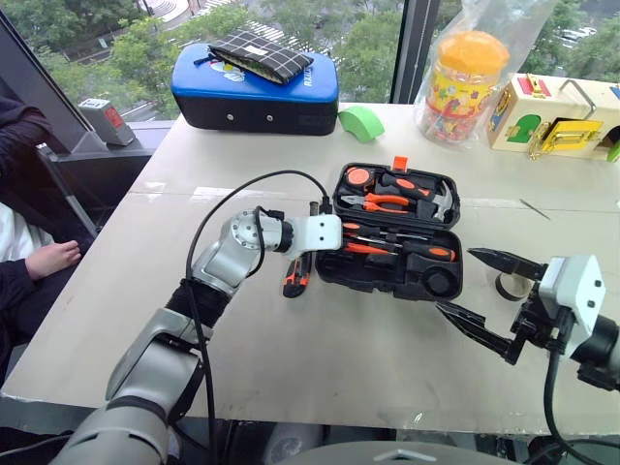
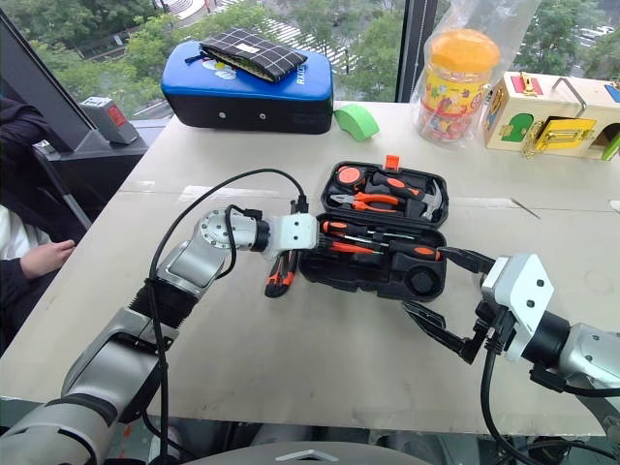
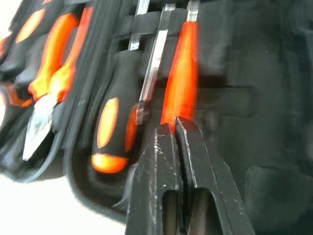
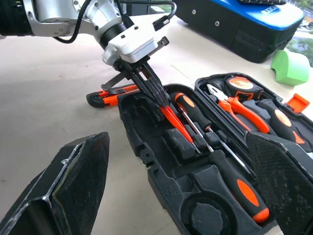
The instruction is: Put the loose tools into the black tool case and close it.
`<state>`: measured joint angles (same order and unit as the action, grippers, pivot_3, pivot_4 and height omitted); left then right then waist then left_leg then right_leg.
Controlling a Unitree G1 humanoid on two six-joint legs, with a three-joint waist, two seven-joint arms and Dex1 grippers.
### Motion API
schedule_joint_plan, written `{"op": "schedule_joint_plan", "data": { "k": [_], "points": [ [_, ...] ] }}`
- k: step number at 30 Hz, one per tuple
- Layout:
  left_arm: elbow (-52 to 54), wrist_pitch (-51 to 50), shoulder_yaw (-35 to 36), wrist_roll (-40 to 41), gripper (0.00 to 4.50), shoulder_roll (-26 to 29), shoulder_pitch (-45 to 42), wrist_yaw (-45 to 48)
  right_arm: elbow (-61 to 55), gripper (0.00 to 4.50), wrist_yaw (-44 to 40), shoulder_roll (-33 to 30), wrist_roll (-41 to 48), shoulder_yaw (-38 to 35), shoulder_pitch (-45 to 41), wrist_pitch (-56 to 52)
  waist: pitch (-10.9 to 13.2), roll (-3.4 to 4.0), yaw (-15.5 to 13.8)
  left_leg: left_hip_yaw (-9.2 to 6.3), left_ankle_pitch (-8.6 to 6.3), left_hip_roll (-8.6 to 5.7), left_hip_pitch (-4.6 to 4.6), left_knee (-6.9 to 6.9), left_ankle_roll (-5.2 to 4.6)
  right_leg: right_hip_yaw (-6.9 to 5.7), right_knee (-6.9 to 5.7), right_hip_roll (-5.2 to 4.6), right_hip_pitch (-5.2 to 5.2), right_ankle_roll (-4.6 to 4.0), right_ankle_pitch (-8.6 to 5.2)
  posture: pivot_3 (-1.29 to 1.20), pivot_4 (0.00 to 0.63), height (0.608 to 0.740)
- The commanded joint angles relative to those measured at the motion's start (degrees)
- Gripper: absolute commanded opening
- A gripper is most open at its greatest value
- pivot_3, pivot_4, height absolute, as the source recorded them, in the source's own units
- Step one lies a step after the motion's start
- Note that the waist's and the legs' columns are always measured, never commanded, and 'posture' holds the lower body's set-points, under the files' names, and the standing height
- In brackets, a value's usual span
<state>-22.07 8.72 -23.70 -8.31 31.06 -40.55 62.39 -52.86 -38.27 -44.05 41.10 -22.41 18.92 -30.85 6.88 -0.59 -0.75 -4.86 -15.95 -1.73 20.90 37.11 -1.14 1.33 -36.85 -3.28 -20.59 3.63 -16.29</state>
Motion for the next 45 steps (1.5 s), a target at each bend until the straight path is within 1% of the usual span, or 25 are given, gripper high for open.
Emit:
{"op": "schedule_joint_plan", "data": {
  "k": [1, 5, 9, 12, 13, 15, 19, 23, 25, 27, 29, 33, 35, 37, 38, 40, 42, 43, 45],
  "points": [
    [-7.1, 6.7, -5.7, -4.7, 0.06, 1.5, 2.3, 4.5, -1.5, 4.50, 0.3, 0.0, 0.8, -0.8, 0.5, 0.3, 0.0, 0.02, 0.0, 0.01, 0.00, 0.00, 0.00, 0.00, 0.00, 0.01, 0.00, 0.00, 0.00, 0.00, 0.00, 0.00, 0.150, 0.740],
    [-9.6, 11.2, -5.5, -4.5, 0.06, 2.2, 2.6, 5.4, -2.3, 4.50, 0.5, 0.5, 0.7, -1.3, 2.1, 0.6, -0.1, 0.05, 0.2, 0.00, -0.03, 0.03, -0.01, -0.03, -0.04, 0.01, 0.01, 0.03, -0.02, 0.00, -0.01, 0.00, 0.150, 0.740],
    [-10.5, 10.1, -3.6, -1.5, 0.06, 1.2, 2.6, 6.6, -2.5, 4.50, 0.4, 0.9, 0.5, -1.5, 3.1, 1.1, -0.2, 0.10, 0.4, -0.05, -0.07, 0.04, -0.07, -0.06, -0.11, 0.09, 0.01, 0.11, -0.03, 0.00, -0.01, 0.00, 0.150, 0.740],
    [-7.6, -6.2, 1.1, 7.2, 0.06, -1.4, 3.4, 10.2, -2.0, 4.50, 0.0, 1.0, 0.3, -1.4, 3.2, 1.5, -0.2, 0.11, 0.5, -0.05, -0.07, 0.03, -0.06, -0.05, -0.12, 0.09, 0.01, 0.12, -0.03, 0.00, -0.01, 0.00, 0.150, 0.740],
    [-6.0, -14.5, 2.6, 10.4, 0.06, -2.2, 3.2, 11.5, -1.8, 4.50, -0.1, 1.0, 0.3, -1.3, 3.0, 1.5, -0.2, 0.09, 0.6, -0.05, -0.07, 0.03, -0.04, -0.04, -0.13, 0.08, 0.01, 0.13, -0.03, 0.00, -0.01, 0.00, 0.150, 0.740],
    [-4.4, -24.9, 3.8, 13.2, 0.06, -2.8, 2.4, 12.8, -1.3, 4.50, -0.3, 1.0, 0.1, -1.0, 2.7, 1.7, -0.1, 0.07, 1.0, -0.07, -0.08, 0.03, -0.03, -0.03, -0.13, 0.06, 0.01, 0.14, -0.03, 0.01, -0.01, 0.00, 0.150, 0.740],
    [-2.4, -34.0, 3.6, 13.8, 0.06, -2.7, 1.0, 12.8, -0.8, 4.50, -0.4, 0.8, 0.1, -0.5, 1.7, 1.6, -0.1, 0.08, 1.4, -0.09, -0.10, 0.00, -0.01, -0.04, -0.16, 0.02, 0.01, 0.18, -0.03, 0.06, -0.05, 0.00, 0.150, 0.740],
    [0.2, -38.7, 1.1, 11.9, 0.06, -1.7, 1.0, 12.9, -0.8, 4.50, -0.1, 0.7, 0.1, 0.2, 0.8, 1.2, -0.1, 0.07, 1.4, -0.11, -0.09, 0.01, -0.02, -0.03, -0.16, 0.05, 0.00, 0.17, -0.03, 0.06, -0.05, 0.00, 0.150, 0.740],
    [1.9, -39.7, 1.8, 12.5, 0.06, -2.5, 1.3, 11.1, -1.0, 4.50, 0.1, 0.7, 0.0, 0.5, 0.6, 1.0, -0.1, 0.07, 1.4, -0.10, -0.09, 0.02, -0.02, -0.03, -0.16, 0.08, 0.00, 0.17, -0.03, 0.06, -0.05, 0.00, 0.150, 0.740],
    [5.3, -43.2, 6.1, 17.2, 0.06, -4.1, 1.9, 10.1, -1.3, 4.50, 0.3, 0.9, -0.1, 0.5, 0.8, 1.0, 0.0, 0.15, 1.4, -0.09, -0.09, 0.02, -0.02, -0.02, -0.16, 0.11, 0.01, 0.15, -0.03, 0.06, -0.05, 0.00, 0.150, 0.740],
    [9.8, -45.4, 11.5, 23.0, 0.06, -5.0, 3.0, 10.0, -1.8, 4.50, 0.3, 1.1, 0.0, 0.1, 1.8, 1.2, 0.2, -0.04, 1.2, -0.12, -0.09, 0.03, 0.10, 0.00, -0.16, 0.09, 0.00, 0.13, -0.12, 0.05, -0.05, 0.00, 0.150, 0.740],
    [15.6, -51.8, 19.0, 28.2, 0.06, -4.8, 5.2, 4.6, -2.4, 4.50, 0.4, 1.5, -0.3, -0.1, 3.0, 1.6, 0.3, -0.11, 1.0, -0.34, -0.09, 0.05, 0.36, 0.08, -0.14, 0.04, 0.02, 0.07, -0.24, 0.05, -0.04, 0.00, 0.150, 0.740],
    [19.2, -56.9, 25.4, 32.7, 0.06, -6.4, 6.6, -0.8, -2.3, 4.50, 0.6, 1.4, 0.0, 0.0, 2.5, 1.5, 0.3, -0.10, 1.0, -0.32, -0.08, 0.04, 0.37, 0.08, -0.14, 0.07, 0.02, 0.04, -0.26, 0.05, -0.04, 0.00, 0.150, 0.740],
    [23.8, -57.3, 29.0, 33.3, 0.06, -6.8, 10.0, -6.0, -2.1, 4.50, 0.5, 1.2, 0.4, 0.3, 1.8, 1.5, 0.3, -0.10, 1.1, -0.31, -0.08, 0.04, 0.36, 0.08, -0.14, 0.10, 0.03, -0.04, -0.25, 0.05, -0.04, 0.00, 0.150, 0.740],
    [26.3, -57.1, 30.0, 33.0, 0.06, -6.7, 12.0, -8.3, -2.0, 4.50, 0.4, 1.1, 0.4, 0.5, 1.4, 1.4, 0.3, -0.10, 1.2, -0.29, -0.09, 0.04, 0.33, 0.08, -0.13, 0.13, 0.03, -0.27, -0.25, 0.05, -0.04, 0.00, 0.150, 0.740],
    [30.6, -58.2, 31.8, 33.7, 0.06, -6.9, 14.6, -12.2, -1.7, 4.50, 0.2, 0.9, 0.5, 0.6, 0.9, 1.4, 0.3, -0.09, 1.2, -0.28, -0.09, 0.03, 0.30, 0.04, -0.13, 0.14, 0.04, -0.30, -0.24, 0.05, -0.04, 0.00, 0.150, 0.740],
    [37.1, -59.1, 34.0, 33.4, 0.60, -7.0, 19.6, -17.2, -0.9, 4.50, -0.5, 0.6, 0.6, 0.9, -0.1, 1.4, 0.4, -0.12, 1.1, -0.30, -0.08, 0.03, 0.31, 0.04, -0.11, 0.12, 0.03, -0.31, -0.24, 0.05, -0.03, 0.00, 0.150, 0.740],
    [41.4, -59.6, 34.8, 32.0, 0.86, -7.1, 23.1, -20.9, -0.2, 4.50, -1.1, 0.4, 0.8, 1.2, -0.8, 1.5, 0.4, -0.13, 1.0, -0.30, -0.08, 0.03, 0.31, 0.04, -0.11, 0.13, 0.04, -0.33, -0.24, 0.05, -0.03, 0.00, 0.150, 0.740],
    [47.7, -60.3, 34.7, 30.9, 1.81, -7.0, 28.7, -24.9, 1.0, 4.50, -2.0, 0.3, 0.9, 1.9, -2.0, 1.7, 0.4, -0.14, 1.0, -0.26, -0.09, 0.01, 0.32, 0.00, -0.10, 0.17, 0.10, -0.40, -0.23, 0.05, -0.03, 0.00, 0.150, 0.740]
  ]
}}
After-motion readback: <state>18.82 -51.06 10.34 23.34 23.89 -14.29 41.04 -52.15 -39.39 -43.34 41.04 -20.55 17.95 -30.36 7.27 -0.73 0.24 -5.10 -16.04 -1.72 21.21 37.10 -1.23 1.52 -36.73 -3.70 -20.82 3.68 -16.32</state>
